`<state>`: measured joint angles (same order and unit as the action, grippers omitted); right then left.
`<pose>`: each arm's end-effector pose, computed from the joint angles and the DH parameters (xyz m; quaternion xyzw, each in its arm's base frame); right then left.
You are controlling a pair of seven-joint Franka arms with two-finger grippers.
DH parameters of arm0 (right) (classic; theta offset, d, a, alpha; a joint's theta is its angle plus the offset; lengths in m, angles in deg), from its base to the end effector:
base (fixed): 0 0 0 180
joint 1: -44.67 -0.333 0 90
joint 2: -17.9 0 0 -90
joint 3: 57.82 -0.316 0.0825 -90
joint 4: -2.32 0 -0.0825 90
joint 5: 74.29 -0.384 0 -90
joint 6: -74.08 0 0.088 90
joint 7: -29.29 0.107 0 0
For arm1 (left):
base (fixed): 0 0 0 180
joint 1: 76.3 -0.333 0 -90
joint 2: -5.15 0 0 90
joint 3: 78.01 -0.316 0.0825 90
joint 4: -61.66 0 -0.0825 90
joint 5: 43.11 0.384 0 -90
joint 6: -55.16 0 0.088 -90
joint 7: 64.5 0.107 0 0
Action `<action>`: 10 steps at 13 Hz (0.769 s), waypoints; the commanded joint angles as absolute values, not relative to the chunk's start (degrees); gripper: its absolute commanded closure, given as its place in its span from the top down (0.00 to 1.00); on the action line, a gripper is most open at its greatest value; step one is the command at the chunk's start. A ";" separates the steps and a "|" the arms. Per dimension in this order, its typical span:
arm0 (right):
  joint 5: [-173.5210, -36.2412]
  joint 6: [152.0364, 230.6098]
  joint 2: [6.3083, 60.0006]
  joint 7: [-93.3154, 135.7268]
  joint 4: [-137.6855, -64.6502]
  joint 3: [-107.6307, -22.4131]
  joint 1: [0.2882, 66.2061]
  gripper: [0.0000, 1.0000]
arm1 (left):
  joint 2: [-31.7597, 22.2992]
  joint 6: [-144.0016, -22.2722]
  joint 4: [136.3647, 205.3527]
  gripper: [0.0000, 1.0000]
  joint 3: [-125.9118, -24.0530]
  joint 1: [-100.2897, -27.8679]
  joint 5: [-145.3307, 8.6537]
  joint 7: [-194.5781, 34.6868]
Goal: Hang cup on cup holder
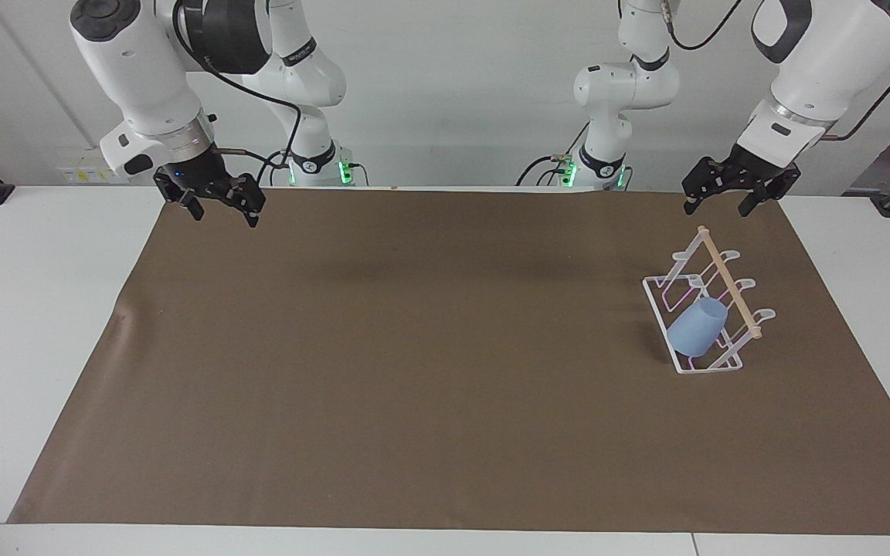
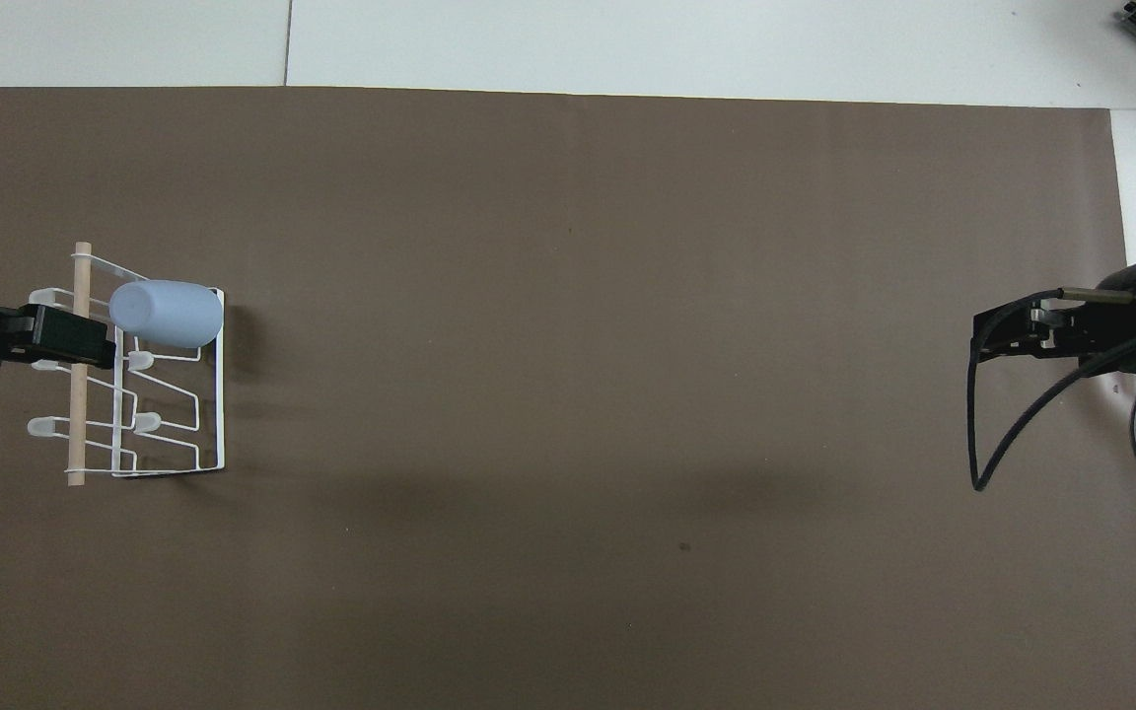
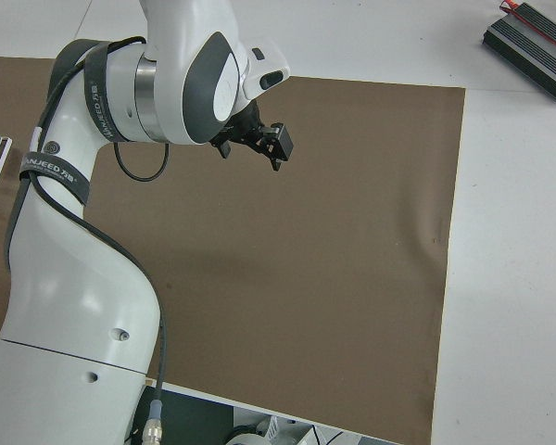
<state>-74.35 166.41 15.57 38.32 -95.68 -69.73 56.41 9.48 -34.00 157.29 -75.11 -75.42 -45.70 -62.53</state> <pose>0.5417 0.0037 0.5838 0.9966 -0.0775 -0.0292 0.0060 0.5266 -0.0407 0.6179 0.9984 -0.0499 -0.0190 0.0204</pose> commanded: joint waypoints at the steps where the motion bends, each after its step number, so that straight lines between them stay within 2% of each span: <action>1: -75.52 167.07 14.47 39.14 -96.82 -69.95 57.15 1.00 | 8.67 -31.41 154.47 1.00 -74.93 -76.12 -44.78 -60.28; 10: -75.52 167.06 14.47 39.14 -96.82 -69.95 57.06 1.00 | 9.37 -31.51 154.04 1.00 -75.55 -76.12 -44.26 -60.28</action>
